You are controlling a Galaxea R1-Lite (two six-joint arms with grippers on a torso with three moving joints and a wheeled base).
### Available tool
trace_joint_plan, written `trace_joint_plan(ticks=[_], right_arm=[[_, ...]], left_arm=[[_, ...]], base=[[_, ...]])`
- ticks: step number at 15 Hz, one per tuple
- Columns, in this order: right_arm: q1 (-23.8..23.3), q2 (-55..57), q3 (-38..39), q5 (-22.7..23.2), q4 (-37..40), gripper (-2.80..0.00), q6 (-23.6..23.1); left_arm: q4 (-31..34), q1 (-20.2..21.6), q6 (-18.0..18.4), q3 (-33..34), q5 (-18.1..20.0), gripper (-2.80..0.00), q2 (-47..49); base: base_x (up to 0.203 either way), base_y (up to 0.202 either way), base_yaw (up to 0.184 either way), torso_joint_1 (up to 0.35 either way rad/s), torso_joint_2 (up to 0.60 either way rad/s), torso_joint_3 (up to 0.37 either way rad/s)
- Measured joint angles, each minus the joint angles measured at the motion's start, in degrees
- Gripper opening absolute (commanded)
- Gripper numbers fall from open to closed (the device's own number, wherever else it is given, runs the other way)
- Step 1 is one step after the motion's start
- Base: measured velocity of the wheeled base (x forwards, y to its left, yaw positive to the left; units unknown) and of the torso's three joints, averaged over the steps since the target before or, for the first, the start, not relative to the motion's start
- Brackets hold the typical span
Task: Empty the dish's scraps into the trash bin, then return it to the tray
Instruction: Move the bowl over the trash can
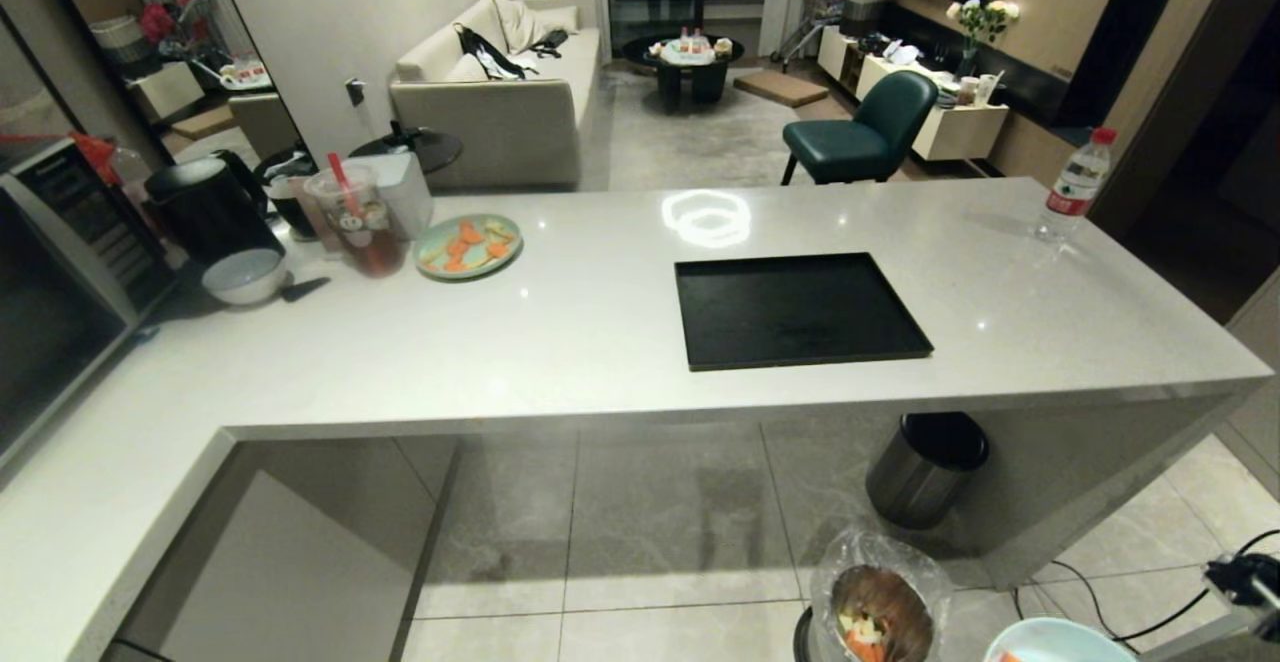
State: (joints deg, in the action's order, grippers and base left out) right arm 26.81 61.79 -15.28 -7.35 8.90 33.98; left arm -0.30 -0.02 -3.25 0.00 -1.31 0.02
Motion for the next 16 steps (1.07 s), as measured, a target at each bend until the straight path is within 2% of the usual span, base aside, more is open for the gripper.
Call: trace_joint_plan(ticks=[16], right_arm=[[-0.2, 0.4, 2.2, -0.2, -0.7, -2.8, 1.0]], left_arm=[[0.0, 0.0, 0.0, 0.0, 0.0, -2.8, 0.0]], base=[[0.0, 0.0, 0.0, -0.126, 0.3, 0.17]])
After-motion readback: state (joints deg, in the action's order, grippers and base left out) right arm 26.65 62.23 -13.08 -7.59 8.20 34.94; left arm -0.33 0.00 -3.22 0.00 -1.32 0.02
